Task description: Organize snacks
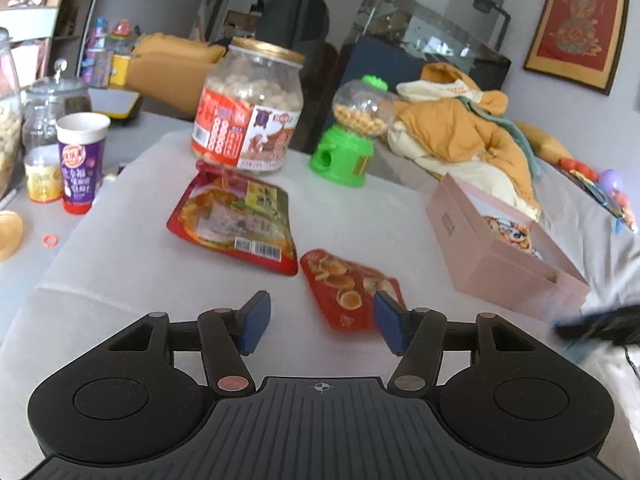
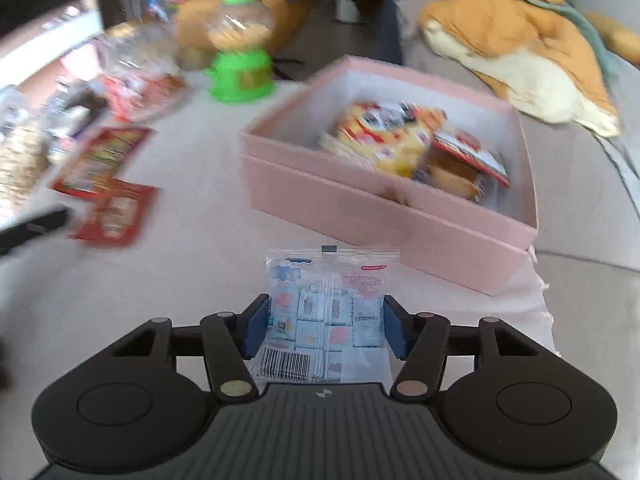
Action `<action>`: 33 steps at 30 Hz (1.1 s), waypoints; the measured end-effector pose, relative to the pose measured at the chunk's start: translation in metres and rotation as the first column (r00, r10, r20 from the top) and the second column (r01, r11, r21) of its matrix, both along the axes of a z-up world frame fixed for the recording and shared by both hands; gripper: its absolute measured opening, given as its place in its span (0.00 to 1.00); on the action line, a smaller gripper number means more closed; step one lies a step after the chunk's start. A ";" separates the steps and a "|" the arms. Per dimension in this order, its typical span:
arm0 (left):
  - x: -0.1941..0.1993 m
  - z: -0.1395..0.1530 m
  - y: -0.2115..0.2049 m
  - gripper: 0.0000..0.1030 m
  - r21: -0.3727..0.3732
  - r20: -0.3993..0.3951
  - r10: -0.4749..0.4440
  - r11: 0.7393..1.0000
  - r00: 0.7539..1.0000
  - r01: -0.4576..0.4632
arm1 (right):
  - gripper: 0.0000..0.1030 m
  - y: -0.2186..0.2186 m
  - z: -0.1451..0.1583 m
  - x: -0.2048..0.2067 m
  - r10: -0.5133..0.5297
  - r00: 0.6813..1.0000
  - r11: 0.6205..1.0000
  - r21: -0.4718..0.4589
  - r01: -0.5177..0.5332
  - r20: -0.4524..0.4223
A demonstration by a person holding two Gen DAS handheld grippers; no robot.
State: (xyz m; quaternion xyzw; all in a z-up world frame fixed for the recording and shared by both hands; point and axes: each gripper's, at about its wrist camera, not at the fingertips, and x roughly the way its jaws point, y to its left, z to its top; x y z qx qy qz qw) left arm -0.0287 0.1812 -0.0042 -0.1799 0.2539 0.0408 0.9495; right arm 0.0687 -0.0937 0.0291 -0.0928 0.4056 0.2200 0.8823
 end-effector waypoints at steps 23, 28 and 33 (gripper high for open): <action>-0.051 0.002 0.052 0.58 0.073 -0.043 0.277 0.959 0.960 -0.274 | 0.83 0.185 0.034 0.050 0.243 0.969 0.959 0.162 -0.234 -0.040; -0.054 0.001 0.054 0.58 0.067 -0.043 0.272 0.961 0.961 -0.269 | 0.83 0.255 0.001 0.068 0.146 0.979 0.968 0.226 -0.112 -0.141; -0.052 0.002 0.051 0.58 0.089 -0.050 0.270 0.960 0.962 -0.265 | 0.99 0.300 -0.022 0.084 0.113 0.984 0.990 0.099 -0.100 -0.140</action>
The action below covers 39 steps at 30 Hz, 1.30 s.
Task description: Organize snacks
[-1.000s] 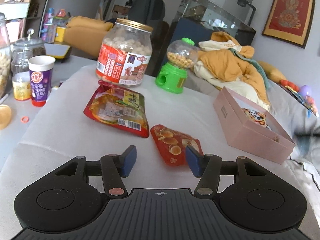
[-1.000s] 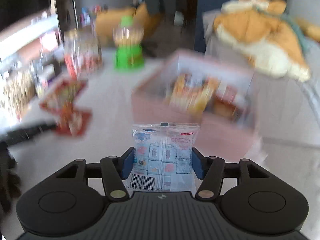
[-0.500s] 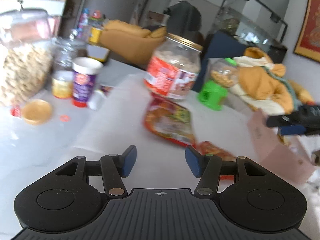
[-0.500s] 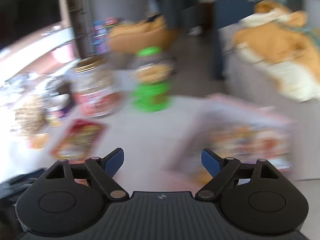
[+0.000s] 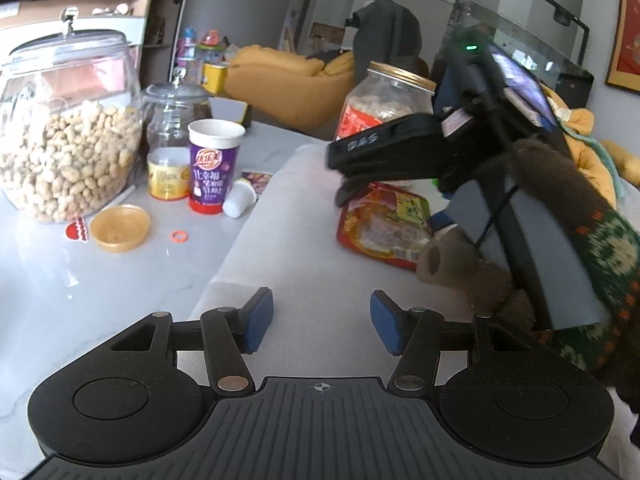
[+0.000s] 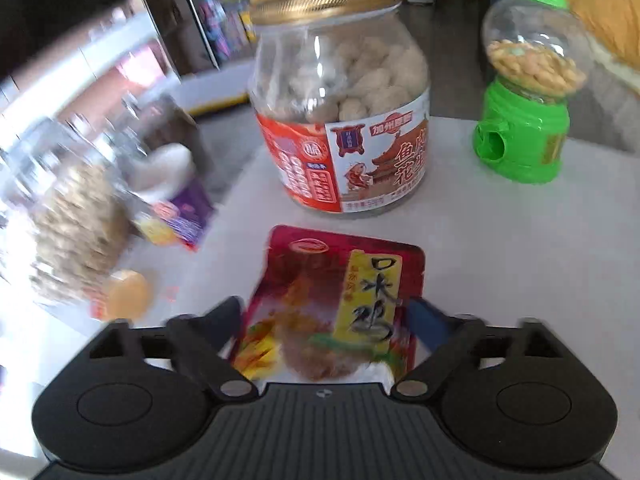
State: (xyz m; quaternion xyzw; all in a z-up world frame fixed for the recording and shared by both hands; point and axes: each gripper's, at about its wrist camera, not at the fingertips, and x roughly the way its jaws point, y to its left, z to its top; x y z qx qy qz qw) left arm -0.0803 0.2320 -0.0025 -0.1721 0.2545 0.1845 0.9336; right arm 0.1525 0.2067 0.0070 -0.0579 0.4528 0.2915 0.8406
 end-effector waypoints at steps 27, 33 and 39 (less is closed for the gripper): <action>0.055 0.017 -0.003 0.57 -0.109 0.048 -0.125 0.986 0.991 0.130 | 0.26 -0.162 0.049 -0.049 0.180 0.976 0.982 -0.087 -0.170 0.126; 0.109 0.006 0.018 0.56 -0.171 -0.034 -0.135 0.977 0.990 0.128 | 0.50 -0.184 0.032 -0.047 0.142 0.977 0.989 -0.061 -0.134 0.159; 0.123 0.003 -0.007 0.47 -0.176 0.006 -0.336 0.927 0.942 0.332 | 0.50 -0.181 0.022 -0.016 0.048 0.995 0.996 0.076 -0.055 0.092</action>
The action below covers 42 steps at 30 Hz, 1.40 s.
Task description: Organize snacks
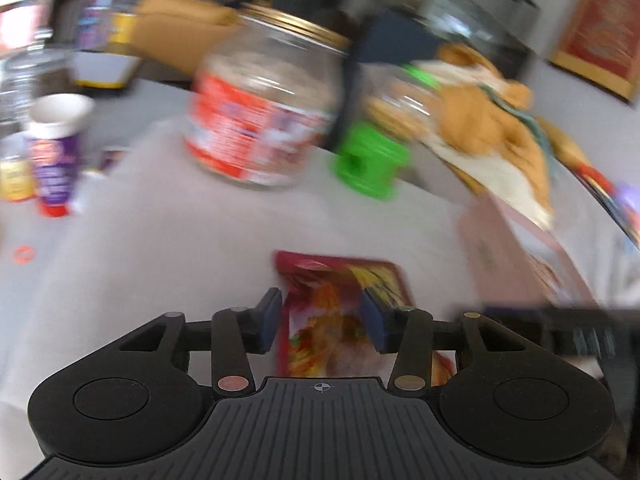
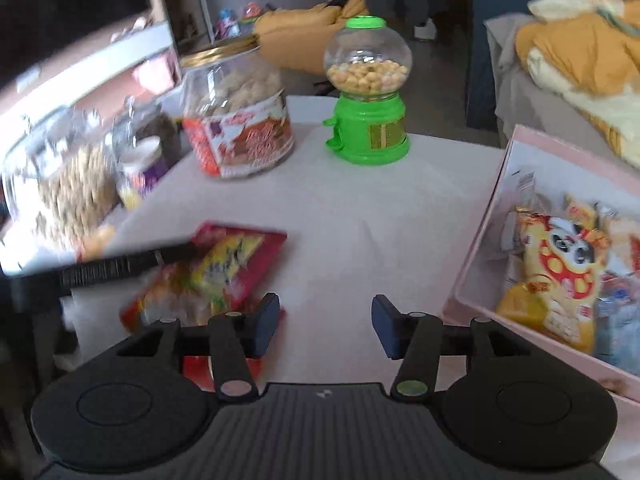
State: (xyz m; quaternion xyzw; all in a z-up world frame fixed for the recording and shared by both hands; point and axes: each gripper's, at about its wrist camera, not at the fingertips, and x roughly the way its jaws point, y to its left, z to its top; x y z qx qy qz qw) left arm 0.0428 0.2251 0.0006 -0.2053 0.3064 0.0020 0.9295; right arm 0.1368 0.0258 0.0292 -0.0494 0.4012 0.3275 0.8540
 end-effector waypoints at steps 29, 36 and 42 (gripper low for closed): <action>-0.063 0.002 -0.022 0.45 0.219 -0.054 0.022 0.976 0.998 -0.009 | 0.61 0.029 -0.014 -0.013 0.114 0.992 0.991 -0.065 -0.118 -0.062; -0.066 0.005 -0.031 0.45 0.097 -0.032 -0.059 0.993 0.998 0.062 | 0.58 -0.045 -0.013 -0.038 0.025 0.999 0.995 -0.093 -0.027 -0.022; -0.065 0.014 -0.077 0.45 0.210 -0.051 -0.139 0.967 0.989 0.147 | 0.60 -0.114 -0.016 -0.052 -0.096 0.992 0.987 -0.125 0.105 0.079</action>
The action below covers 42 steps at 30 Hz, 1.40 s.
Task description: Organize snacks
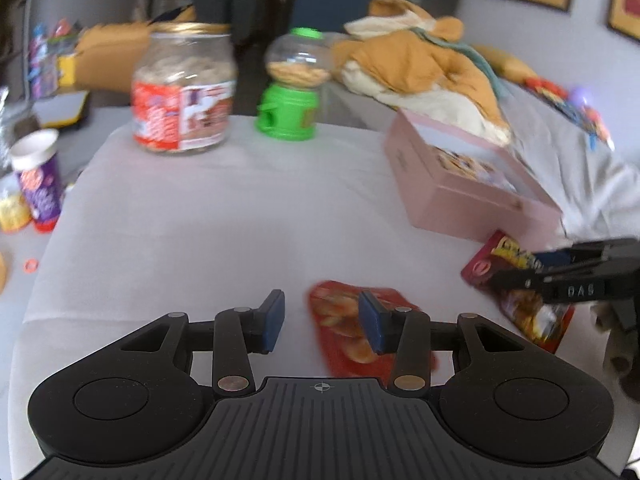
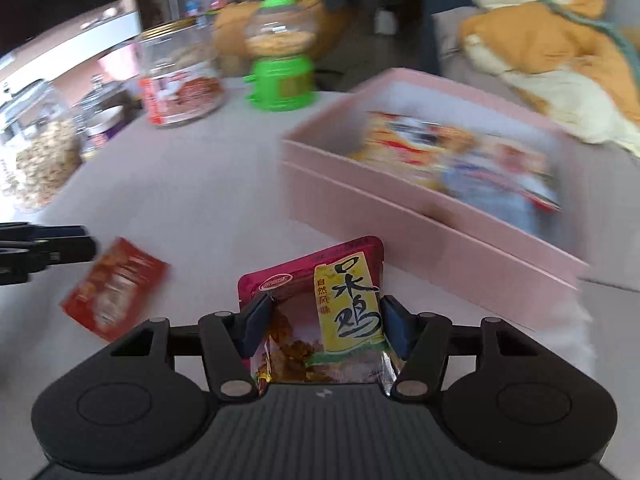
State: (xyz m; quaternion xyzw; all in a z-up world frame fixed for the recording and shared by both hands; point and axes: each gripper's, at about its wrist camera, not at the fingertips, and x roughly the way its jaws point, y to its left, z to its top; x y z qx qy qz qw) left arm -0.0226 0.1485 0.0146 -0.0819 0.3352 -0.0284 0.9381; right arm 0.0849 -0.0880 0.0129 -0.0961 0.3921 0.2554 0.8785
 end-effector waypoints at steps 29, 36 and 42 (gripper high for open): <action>0.025 -0.020 -0.077 0.81 0.185 -0.036 -0.002 0.983 0.999 0.009 | 0.97 -0.064 -0.023 -0.012 -0.156 0.987 0.983 0.109 0.151 0.035; 0.013 -0.021 -0.080 0.75 0.146 0.008 -0.022 0.989 1.000 0.020 | 0.97 -0.064 -0.021 -0.018 -0.093 0.995 0.990 0.105 0.090 0.022; 0.013 -0.023 -0.079 0.75 0.137 0.018 -0.019 0.990 1.000 0.017 | 0.98 -0.043 -0.021 -0.047 0.003 0.997 1.000 -0.019 -0.001 0.079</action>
